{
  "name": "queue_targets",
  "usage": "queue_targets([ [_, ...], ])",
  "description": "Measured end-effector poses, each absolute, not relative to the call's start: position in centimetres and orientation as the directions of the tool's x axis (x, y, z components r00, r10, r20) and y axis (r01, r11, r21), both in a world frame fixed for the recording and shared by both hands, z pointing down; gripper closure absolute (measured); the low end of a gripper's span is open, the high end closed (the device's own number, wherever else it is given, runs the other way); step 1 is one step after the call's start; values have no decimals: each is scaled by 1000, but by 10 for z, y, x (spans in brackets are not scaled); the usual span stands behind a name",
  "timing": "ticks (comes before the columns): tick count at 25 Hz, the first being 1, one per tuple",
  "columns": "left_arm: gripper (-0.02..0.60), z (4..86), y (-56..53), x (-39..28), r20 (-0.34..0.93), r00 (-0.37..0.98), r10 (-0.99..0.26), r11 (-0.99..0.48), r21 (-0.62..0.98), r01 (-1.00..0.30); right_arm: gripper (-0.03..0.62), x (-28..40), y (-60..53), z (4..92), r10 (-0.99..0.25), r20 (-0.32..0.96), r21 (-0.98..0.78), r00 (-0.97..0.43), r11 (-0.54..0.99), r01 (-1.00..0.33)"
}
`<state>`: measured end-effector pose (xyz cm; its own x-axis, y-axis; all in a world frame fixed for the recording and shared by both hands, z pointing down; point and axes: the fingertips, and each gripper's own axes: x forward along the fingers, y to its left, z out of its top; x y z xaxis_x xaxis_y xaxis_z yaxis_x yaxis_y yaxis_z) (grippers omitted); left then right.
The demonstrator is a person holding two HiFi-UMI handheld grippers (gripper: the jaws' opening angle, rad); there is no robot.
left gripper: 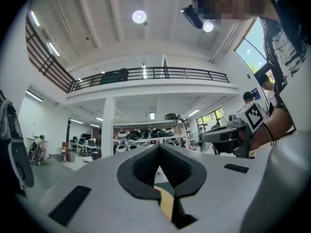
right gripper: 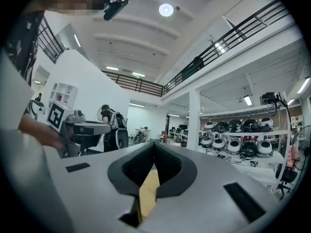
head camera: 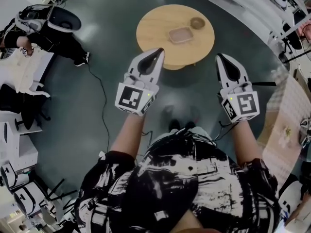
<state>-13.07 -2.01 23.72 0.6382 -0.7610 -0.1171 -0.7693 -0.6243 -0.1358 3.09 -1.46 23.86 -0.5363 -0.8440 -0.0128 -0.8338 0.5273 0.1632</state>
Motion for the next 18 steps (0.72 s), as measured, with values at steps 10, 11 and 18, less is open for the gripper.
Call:
queue_targets([
  [10,581,250,-84,-130,-112,614,-781,-596,-156,-787,592,38,-92,259,-832,-25,153,-554,545,-825],
  [11,581,249,-93,-128,-112,608,-786,-590,-160,-791,592,40,-103,261,-831,-25,151,-555,546,-824],
  [18,581,247,-179,-108,-104,564,-819,-543,-173,-822,592,73,-198,296,-823,17,128,-567,565,-815],
])
